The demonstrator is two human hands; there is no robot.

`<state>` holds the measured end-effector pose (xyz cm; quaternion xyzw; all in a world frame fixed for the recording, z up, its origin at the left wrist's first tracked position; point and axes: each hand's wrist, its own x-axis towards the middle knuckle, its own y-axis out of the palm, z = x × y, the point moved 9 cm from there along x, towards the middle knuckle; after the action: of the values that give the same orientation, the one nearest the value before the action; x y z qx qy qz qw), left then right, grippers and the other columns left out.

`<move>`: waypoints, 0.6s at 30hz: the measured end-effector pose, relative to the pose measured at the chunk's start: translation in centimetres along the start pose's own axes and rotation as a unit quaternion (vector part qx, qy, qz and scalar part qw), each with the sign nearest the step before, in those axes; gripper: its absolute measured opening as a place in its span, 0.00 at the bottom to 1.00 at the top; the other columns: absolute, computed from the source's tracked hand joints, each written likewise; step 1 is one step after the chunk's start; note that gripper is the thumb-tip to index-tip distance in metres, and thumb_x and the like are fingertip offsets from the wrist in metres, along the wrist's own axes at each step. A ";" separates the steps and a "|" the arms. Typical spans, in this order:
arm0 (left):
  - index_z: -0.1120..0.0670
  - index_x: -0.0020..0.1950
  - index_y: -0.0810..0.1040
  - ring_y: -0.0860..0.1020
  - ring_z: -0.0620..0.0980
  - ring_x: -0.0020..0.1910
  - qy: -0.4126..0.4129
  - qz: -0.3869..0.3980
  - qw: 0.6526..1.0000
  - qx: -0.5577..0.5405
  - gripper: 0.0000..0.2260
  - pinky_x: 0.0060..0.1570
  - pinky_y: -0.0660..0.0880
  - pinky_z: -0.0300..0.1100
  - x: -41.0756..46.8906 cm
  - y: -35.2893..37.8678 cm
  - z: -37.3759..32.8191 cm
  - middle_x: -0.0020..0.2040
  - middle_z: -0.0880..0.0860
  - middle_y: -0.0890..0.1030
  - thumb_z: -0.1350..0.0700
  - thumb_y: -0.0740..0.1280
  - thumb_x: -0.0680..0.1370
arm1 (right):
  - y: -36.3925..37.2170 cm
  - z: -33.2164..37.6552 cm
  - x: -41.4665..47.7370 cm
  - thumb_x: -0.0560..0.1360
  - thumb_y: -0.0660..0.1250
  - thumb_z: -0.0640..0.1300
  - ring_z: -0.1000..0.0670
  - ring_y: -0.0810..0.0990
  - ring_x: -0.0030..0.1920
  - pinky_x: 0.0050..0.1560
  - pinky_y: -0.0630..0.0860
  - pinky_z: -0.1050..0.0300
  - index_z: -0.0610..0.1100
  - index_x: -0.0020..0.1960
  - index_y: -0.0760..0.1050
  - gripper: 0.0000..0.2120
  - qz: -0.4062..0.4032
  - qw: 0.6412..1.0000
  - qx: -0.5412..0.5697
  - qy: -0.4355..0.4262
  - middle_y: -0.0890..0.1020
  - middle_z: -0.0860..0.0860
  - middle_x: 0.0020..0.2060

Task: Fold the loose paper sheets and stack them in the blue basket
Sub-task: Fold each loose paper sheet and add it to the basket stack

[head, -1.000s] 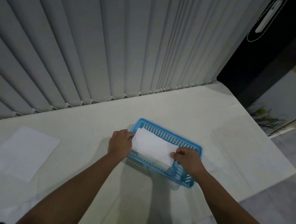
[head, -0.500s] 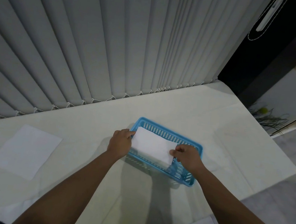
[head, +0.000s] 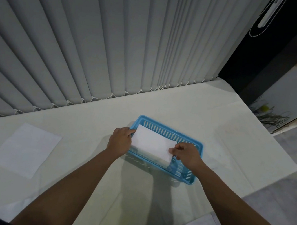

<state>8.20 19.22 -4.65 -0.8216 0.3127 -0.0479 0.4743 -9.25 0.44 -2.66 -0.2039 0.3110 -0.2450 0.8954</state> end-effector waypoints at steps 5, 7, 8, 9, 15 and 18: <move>0.53 0.67 0.75 0.72 0.58 0.63 0.004 -0.006 1.000 -0.018 0.20 0.62 0.73 0.54 0.1 0.0 0.2 0.64 0.56 0.77 0.62 0.51 0.80 | 0.0 -0.3 -0.1 0.72 0.73 0.43 0.54 0.75 0.30 0.36 0.72 0.62 0.43 0.31 0.75 0.12 -0.001 1.000 0.000 0.003 0.79 0.51 0.29; 0.53 0.67 0.75 0.73 0.58 0.62 0.006 -0.009 1.000 -0.015 0.20 0.61 0.73 0.53 0.0 0.1 0.2 0.63 0.56 0.78 0.62 0.51 0.80 | 0.1 -0.4 -0.1 0.72 0.73 0.44 0.53 0.75 0.30 0.36 0.71 0.61 0.43 0.31 0.75 0.12 -0.004 1.000 -0.004 0.003 0.80 0.50 0.30; 0.52 0.67 0.76 0.73 0.58 0.61 0.008 -0.011 1.000 -0.013 0.20 0.60 0.74 0.53 0.0 0.1 0.1 0.62 0.56 0.79 0.62 0.51 0.80 | 0.1 -0.3 -0.1 0.72 0.73 0.44 0.53 0.75 0.30 0.37 0.71 0.60 0.43 0.32 0.75 0.12 -0.008 1.000 -0.007 0.003 0.80 0.49 0.31; 0.52 0.66 0.76 0.74 0.57 0.60 0.009 -0.013 1.000 -0.012 0.20 0.59 0.74 0.53 0.0 0.1 0.1 0.62 0.55 0.79 0.62 0.51 0.80 | 0.1 -0.3 -0.1 0.72 0.73 0.44 0.53 0.75 0.30 0.37 0.72 0.59 0.43 0.33 0.75 0.11 -0.014 1.000 -0.008 0.004 0.81 0.48 0.32; 0.52 0.65 0.77 0.73 0.57 0.61 0.009 -0.016 1.000 -0.025 0.20 0.60 0.73 0.53 0.1 -0.1 0.1 0.62 0.54 0.79 0.62 0.51 0.79 | 0.0 -0.8 -0.2 0.71 0.73 0.47 0.53 0.76 0.31 0.35 0.71 0.60 0.44 0.38 0.76 0.09 -0.045 0.999 0.014 0.013 0.83 0.48 0.36; 0.53 0.65 0.77 0.73 0.57 0.61 0.008 -0.019 0.999 -0.032 0.20 0.60 0.73 0.53 0.0 -0.3 0.1 0.62 0.55 0.79 0.63 0.51 0.80 | -0.7 -1.4 -0.6 0.71 0.74 0.50 0.50 0.78 0.40 0.42 0.71 0.58 0.45 0.47 0.77 0.11 -0.095 0.995 0.032 0.023 0.83 0.48 0.45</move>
<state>8.36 19.36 -4.44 -0.8418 0.3016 -0.0534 0.4445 -10.78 -0.09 -3.04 -0.1986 0.3024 -0.3433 0.8668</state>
